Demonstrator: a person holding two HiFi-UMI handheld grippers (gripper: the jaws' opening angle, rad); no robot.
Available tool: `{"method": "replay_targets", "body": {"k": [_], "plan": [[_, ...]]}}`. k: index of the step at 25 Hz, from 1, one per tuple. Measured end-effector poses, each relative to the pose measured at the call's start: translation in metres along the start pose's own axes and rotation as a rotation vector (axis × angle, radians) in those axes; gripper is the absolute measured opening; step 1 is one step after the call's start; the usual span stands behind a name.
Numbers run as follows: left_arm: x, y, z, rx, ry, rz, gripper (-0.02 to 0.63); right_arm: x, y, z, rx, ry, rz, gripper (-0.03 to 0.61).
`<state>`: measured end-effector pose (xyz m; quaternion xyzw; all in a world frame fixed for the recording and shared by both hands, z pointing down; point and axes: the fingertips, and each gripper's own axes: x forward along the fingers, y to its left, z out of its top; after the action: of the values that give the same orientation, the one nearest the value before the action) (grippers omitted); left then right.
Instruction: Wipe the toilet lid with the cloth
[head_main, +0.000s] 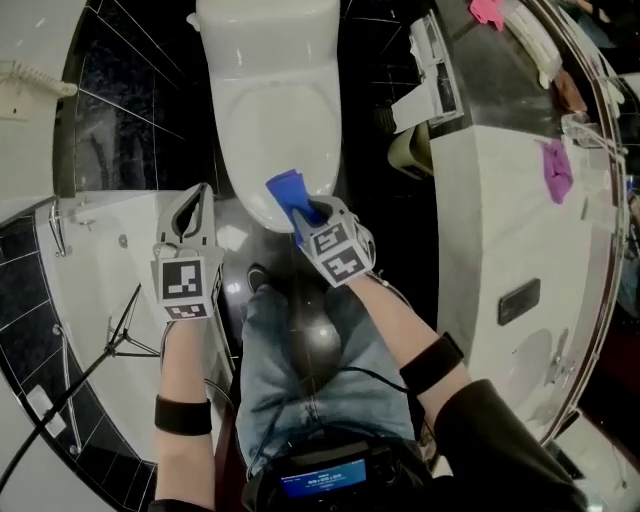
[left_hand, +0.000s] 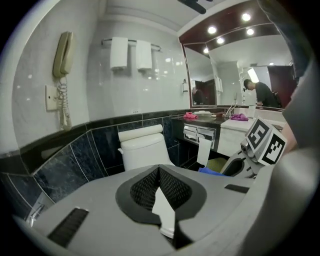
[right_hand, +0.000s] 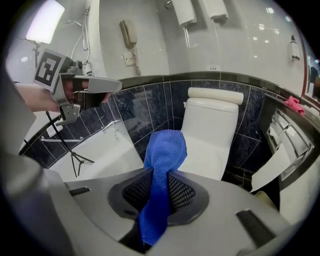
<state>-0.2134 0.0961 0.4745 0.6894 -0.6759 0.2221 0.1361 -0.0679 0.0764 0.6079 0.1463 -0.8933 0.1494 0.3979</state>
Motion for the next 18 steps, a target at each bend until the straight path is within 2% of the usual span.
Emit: {"method": "replay_targets", "body": {"k": [6,11,14,18], "plan": [[0.046,-0.008,-0.073,-0.008,0.016,0.001,0.000,0.084,0.000,-0.058,0.004,0.043,0.028,0.089],[0.074,-0.014,-0.125,-0.012,0.012,0.010,0.000,0.136,0.021,-0.099,-0.020,0.066,0.064,0.089],[0.091,-0.017,-0.150,-0.013,0.014,0.016,0.000,0.163,0.034,-0.115,-0.030,0.066,0.077,0.089],[0.104,-0.018,-0.167,-0.013,0.008,0.025,0.000,0.194,0.052,-0.118,-0.047,0.049,0.090,0.089]]}}
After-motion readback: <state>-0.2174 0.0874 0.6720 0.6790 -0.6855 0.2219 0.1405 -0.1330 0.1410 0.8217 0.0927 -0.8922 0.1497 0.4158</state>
